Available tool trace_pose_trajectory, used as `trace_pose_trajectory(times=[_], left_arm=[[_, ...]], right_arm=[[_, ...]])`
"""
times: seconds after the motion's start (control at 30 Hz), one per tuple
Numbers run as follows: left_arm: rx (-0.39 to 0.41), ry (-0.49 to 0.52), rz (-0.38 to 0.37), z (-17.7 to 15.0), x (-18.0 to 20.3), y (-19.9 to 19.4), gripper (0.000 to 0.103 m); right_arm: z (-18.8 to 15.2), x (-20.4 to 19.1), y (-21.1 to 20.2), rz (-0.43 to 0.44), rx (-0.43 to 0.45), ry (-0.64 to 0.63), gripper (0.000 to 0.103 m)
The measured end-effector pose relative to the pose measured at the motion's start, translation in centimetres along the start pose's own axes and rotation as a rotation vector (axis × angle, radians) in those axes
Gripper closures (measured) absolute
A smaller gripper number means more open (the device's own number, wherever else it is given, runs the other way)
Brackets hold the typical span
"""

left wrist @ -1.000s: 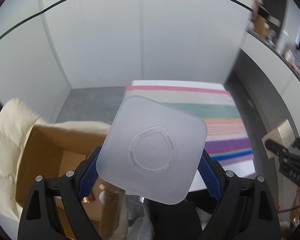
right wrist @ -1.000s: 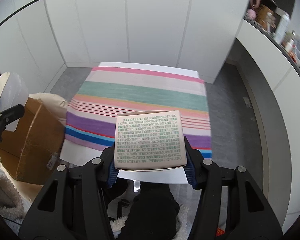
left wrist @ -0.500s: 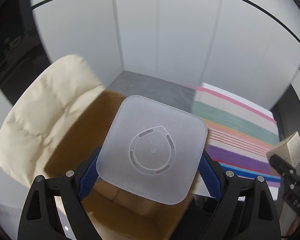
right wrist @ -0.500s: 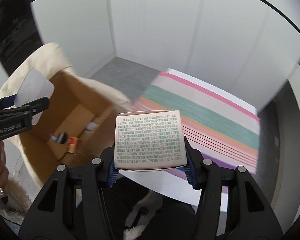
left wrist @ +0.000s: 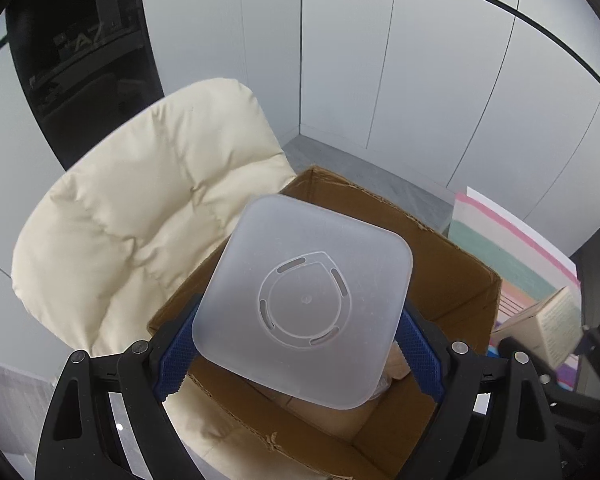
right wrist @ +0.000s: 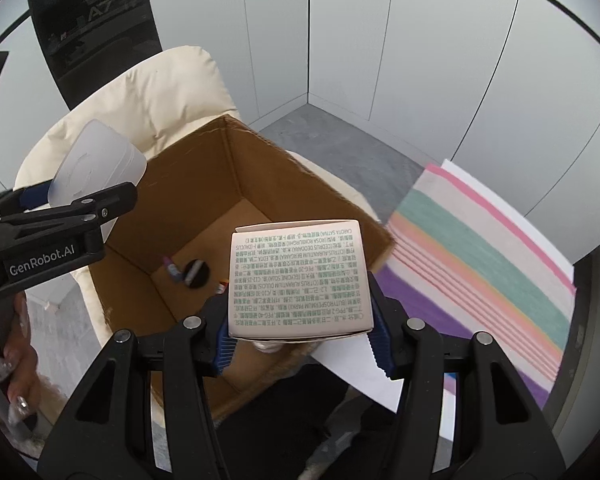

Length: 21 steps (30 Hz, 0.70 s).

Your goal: Organize objects

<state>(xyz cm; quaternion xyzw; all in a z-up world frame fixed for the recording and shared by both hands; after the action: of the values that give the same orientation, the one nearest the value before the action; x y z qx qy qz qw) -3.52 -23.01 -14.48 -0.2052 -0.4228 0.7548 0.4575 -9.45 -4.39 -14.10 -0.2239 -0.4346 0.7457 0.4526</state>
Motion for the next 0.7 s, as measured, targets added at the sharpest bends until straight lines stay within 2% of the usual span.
trace_pose_trajectory(times=[0.07, 0.1, 0.13, 0.17, 0.2, 0.4, 0.53, 0.7], left_arm=[[-0.007, -0.007, -0.018, 0.0, 0.0, 0.0, 0.013], [-0.012, -0.01, -0.025, 0.0, -0.1, 0.1, 0.012], [-0.021, -0.017, -0.037, 0.0, -0.1, 0.2, 0.008], [-0.031, -0.024, -0.041, 0.0, -0.1, 0.2, 0.004], [-0.04, -0.033, -0.041, 0.0, -0.3, 0.3, 0.0], [-0.087, -0.05, -0.024, -0.6, -0.7, 1.3, 0.0], [-0.096, -0.026, -0.028, -0.9, 0.0, 1.1, 0.0], [-0.07, 0.033, -0.045, -0.5, 1.8, -0.8, 0.0]], right_arm=[[0.2, -0.4, 0.3, 0.014, -0.005, 0.004, 0.046], [0.2, -0.5, 0.3, 0.01, 0.0, 0.003, 0.04], [0.2, -0.5, 0.4, 0.003, 0.003, 0.0, 0.031], [0.3, -0.6, 0.4, -0.006, 0.009, -0.005, 0.012], [0.3, -0.4, 0.3, -0.013, 0.014, -0.003, 0.0], [0.3, 0.8, 0.2, -0.024, -0.005, 0.041, 0.0], [-0.1, 2.2, -0.3, -0.046, -0.003, 0.078, 0.0], [-0.7, 4.0, -1.4, 0.03, -0.006, 0.168, 0.0]])
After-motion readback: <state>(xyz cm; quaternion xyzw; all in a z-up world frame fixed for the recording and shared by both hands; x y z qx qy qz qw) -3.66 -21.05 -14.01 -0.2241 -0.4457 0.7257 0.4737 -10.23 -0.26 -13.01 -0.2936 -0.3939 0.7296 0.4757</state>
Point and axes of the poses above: each gripper's, at about its wrist camera, not at the fingertips, and y roughly the way its jaws point, x to its right, z to its top, the point moved 4 cm from there along y, roughly the way its jaws point, and after that the axes turned 5 degrees about -z, right-handed, at the moved point
